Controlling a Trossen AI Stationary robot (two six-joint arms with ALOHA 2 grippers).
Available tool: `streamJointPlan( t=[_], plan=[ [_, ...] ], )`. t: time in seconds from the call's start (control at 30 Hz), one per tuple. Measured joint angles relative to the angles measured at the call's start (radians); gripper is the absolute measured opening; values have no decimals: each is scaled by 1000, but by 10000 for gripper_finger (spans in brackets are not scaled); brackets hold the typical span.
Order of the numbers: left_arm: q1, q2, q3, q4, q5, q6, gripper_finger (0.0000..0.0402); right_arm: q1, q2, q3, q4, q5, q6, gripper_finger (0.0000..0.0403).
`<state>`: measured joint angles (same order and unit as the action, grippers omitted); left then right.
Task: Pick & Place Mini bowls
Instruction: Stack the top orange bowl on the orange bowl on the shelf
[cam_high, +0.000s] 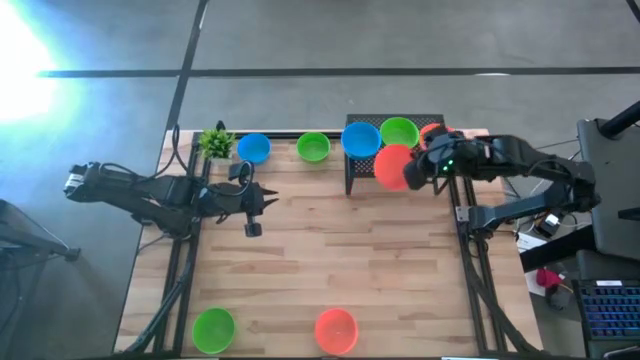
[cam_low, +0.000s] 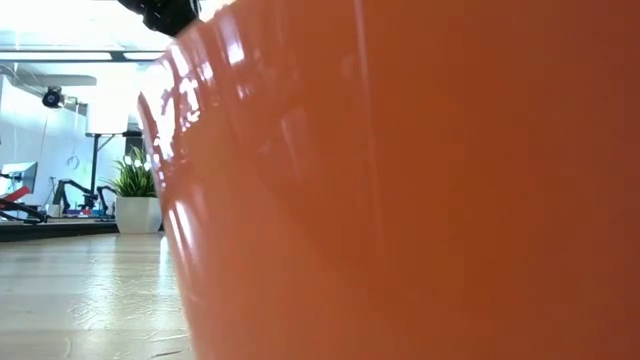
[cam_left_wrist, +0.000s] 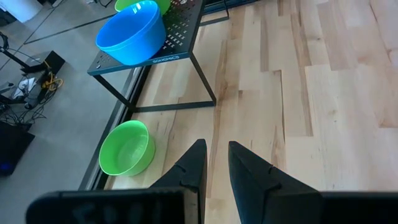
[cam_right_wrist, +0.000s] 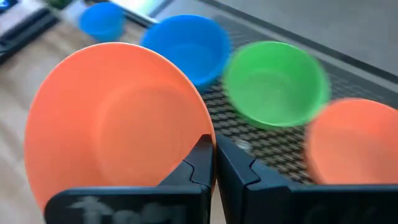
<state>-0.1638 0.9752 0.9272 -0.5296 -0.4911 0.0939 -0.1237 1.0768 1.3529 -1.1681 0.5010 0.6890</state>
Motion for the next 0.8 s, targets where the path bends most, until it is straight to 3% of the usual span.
streamJointPlan(
  t=[0.4,0.8],
  plan=[
    [0,0,0,31,0,0,60,-200,-81,0,-132,147,15,8],
    [0,0,0,34,0,0,60,-369,-26,-1,-217,235,11,8]
  ],
)
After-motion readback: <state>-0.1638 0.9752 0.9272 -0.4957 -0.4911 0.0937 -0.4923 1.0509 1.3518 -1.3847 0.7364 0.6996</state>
